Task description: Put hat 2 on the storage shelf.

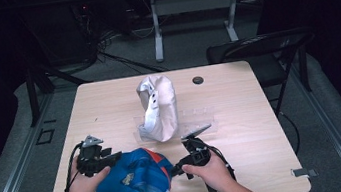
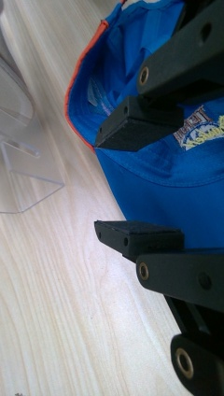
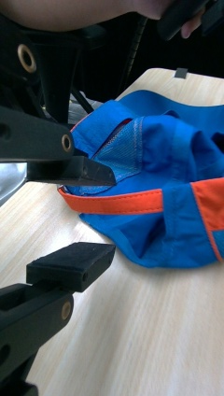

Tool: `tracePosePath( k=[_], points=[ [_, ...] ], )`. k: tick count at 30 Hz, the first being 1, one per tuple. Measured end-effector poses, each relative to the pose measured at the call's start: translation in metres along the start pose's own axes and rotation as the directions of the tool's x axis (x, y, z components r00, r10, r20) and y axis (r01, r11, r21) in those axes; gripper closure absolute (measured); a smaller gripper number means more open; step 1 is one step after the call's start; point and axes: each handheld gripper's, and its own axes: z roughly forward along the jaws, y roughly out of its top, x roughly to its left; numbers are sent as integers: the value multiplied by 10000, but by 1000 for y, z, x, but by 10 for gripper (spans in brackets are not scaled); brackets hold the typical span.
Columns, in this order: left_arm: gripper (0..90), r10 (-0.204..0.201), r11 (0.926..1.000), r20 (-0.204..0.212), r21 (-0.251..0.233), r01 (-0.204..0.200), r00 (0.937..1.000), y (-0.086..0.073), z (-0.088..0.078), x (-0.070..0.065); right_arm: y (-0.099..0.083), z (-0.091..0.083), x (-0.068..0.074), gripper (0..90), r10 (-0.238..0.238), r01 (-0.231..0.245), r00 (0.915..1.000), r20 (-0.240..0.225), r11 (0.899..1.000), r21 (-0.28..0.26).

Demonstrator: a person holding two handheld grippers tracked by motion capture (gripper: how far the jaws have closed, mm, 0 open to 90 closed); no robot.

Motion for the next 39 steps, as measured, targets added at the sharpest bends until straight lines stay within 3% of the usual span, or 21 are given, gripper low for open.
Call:
tracePosePath(
  k=[9, 17, 22, 25, 27, 31, 34, 35, 37, 39],
  points=[
    [537, -46, 10000, -33, -1, 46, 10000, -1, 1, 0, -1, 16, 2, 578, -102, 108, 9991, -400, 9998, 154],
    [536, -5, 10000, -76, -26, 5, 10000, -1, 0, 1, 0, 29, 2, 571, -47, 57, 9995, -308, 9995, 315],
    [535, -8, 10000, -81, -12, 8, 10000, -1, 0, 1, -1, 35, 2, 571, 120, -95, 9980, -625, 9992, 400],
    [535, -51, 10000, -141, -68, 50, 9999, -1, 0, 1, 1, 32, 3, 579, 254, -210, 9935, -1113, 9990, 405],
    [535, -41, 10000, -145, -81, 40, 9999, -1, 0, 1, 1, 31, 4, 582, 292, -254, 9935, -1100, 9991, 350],
    [535, 19, 10000, -183, -24, -20, 9998, -1, 0, 1, 2, 26, 6, 651, 219, -184, 9876, -1553, 9995, 238],
    [535, 33, 10000, -199, -9, -33, 9998, -1, 0, 1, 2, 25, 7, 680, 318, -279, 9894, -1415, 9992, 295],
    [535, 48, 10000, -203, -38, -49, 9998, -1, 0, 1, 2, 25, 7, 728, 447, -422, 9896, -1369, 9989, 207],
    [535, 17, 10000, -209, -11, -18, 9998, -1, 0, 1, 3, 25, 7, 741, 329, -324, 9893, -1419, 9995, 59],
    [535, -14, 10000, -222, -11, 13, 9998, -1, 0, 1, 3, 24, 9, 765, 503, -479, 9906, -1271, 9986, 222]
  ],
)
